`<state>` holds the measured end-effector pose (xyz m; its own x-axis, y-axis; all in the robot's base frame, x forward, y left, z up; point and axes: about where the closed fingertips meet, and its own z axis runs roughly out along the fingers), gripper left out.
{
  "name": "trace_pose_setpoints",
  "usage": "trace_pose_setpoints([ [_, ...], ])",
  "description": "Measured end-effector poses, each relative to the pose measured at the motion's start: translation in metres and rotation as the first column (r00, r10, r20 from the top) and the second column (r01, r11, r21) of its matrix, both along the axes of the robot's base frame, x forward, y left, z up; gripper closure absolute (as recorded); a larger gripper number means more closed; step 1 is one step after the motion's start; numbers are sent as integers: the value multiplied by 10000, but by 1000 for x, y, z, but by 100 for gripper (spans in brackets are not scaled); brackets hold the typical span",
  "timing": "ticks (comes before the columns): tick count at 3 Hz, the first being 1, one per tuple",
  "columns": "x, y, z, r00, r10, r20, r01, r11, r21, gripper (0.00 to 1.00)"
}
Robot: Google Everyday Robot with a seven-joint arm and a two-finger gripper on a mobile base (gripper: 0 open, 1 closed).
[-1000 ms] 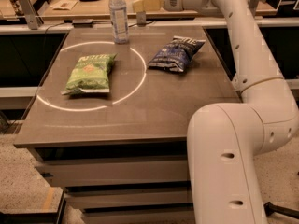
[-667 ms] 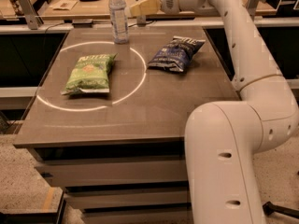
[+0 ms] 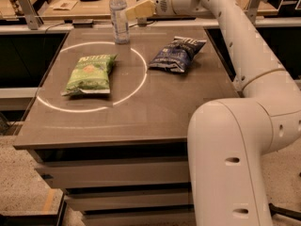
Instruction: Move blue plastic bottle near blue chip bag
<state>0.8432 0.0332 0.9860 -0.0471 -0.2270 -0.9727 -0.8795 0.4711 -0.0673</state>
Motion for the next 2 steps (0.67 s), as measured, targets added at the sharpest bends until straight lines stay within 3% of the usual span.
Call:
trace_pose_setpoints([
  [1, 0, 0, 0, 10000, 2, -1, -2, 10000, 0, 0],
  [2, 15, 6, -7, 9993, -360, -134, 363, 9991, 237, 0],
])
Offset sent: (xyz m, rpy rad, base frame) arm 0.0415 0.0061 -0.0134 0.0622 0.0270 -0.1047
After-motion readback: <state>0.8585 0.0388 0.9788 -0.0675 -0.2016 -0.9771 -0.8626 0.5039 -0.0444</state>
